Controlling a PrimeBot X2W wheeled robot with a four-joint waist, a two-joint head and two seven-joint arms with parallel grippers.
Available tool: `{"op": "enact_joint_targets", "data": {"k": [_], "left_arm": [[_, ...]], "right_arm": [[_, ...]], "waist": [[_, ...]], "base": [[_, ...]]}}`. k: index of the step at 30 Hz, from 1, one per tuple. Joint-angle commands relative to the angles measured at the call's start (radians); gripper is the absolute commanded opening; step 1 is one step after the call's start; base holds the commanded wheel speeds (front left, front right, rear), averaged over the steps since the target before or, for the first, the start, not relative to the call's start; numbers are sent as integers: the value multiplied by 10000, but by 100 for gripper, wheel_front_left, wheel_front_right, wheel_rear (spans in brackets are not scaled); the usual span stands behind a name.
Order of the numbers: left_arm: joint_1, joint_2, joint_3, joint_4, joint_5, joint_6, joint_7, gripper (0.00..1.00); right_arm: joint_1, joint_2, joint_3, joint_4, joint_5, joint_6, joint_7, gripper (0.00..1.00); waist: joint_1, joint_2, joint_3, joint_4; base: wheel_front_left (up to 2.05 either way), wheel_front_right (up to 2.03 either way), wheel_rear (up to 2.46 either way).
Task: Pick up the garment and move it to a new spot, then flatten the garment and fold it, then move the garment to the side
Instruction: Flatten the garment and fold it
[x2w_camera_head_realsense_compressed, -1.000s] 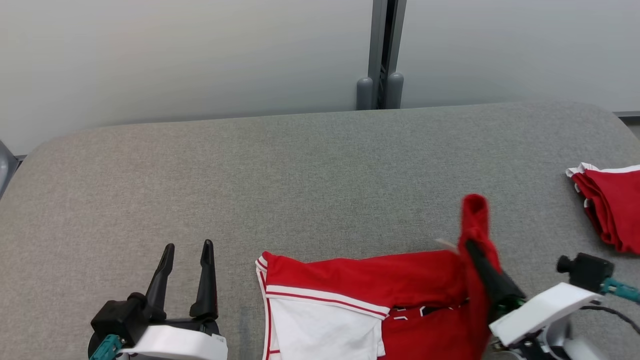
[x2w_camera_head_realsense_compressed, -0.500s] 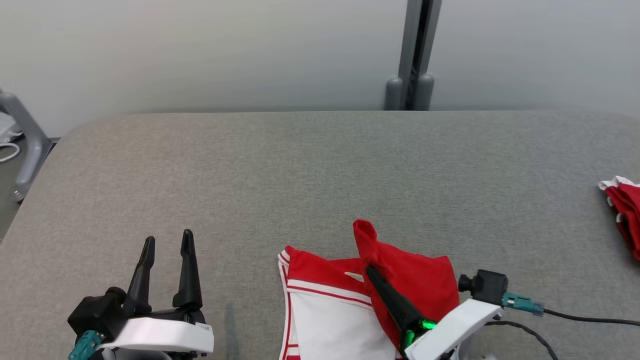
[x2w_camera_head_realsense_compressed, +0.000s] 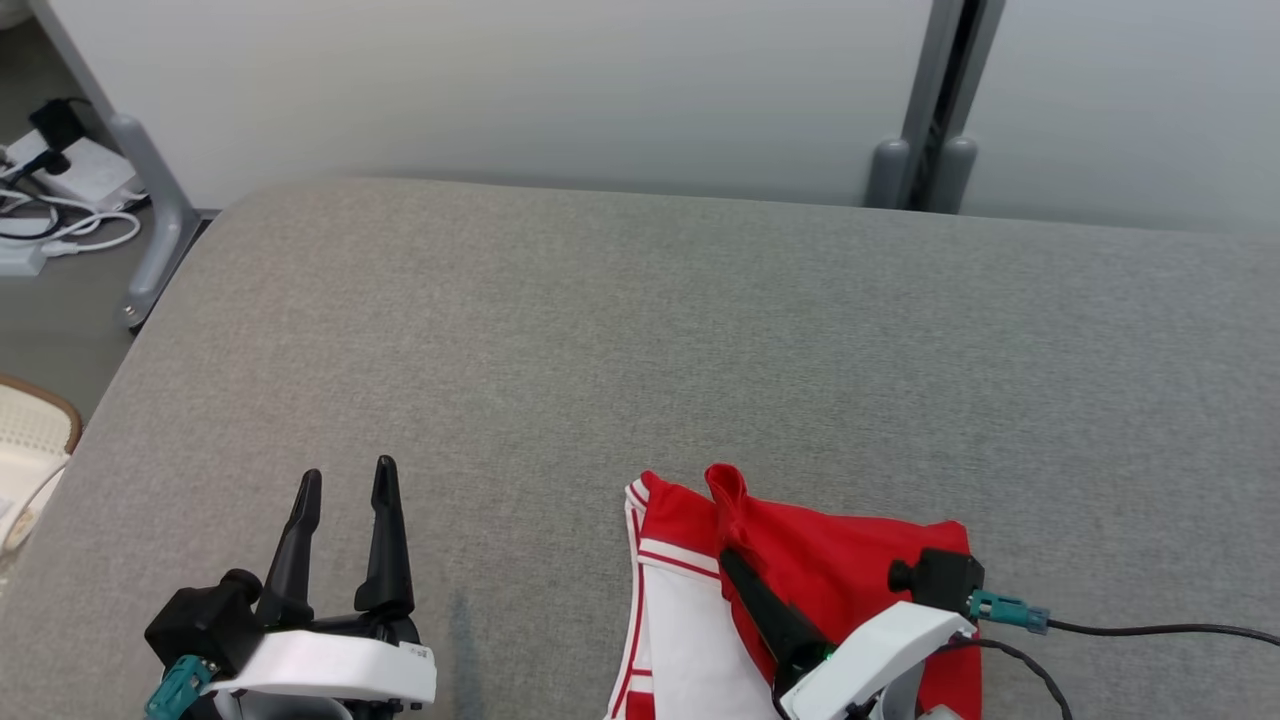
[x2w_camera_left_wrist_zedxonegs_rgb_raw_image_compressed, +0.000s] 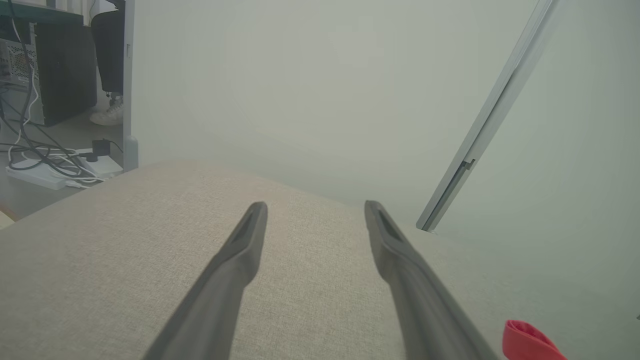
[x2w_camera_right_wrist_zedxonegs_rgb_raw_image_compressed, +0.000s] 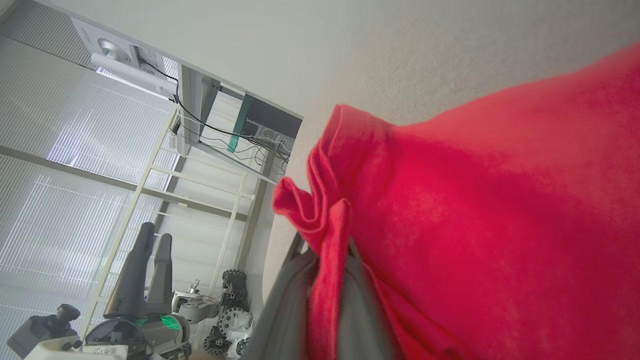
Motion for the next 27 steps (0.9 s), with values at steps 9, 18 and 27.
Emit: {"op": "enact_joint_targets", "data": {"k": [9, 18, 27], "left_arm": [[-268, 40, -239, 103, -114, 13, -34, 100], [-275, 41, -369, 186, -191, 45, -34, 100], [-79, 41, -206, 162, -105, 66, -34, 100]], "right_arm": [[-485, -16, 950, 801, 948, 4, -570, 100], [-814, -24, 1871, 674, 1863, 4, -728, 100], [-1181, -31, 2157, 196, 2788, 4, -775, 100]], "waist": [[0, 0, 299, 600], [0, 0, 277, 835], [0, 0, 10, 446]], "base": [[0, 0, 0], [0, 0, 0], [0, 0, 0]]}}
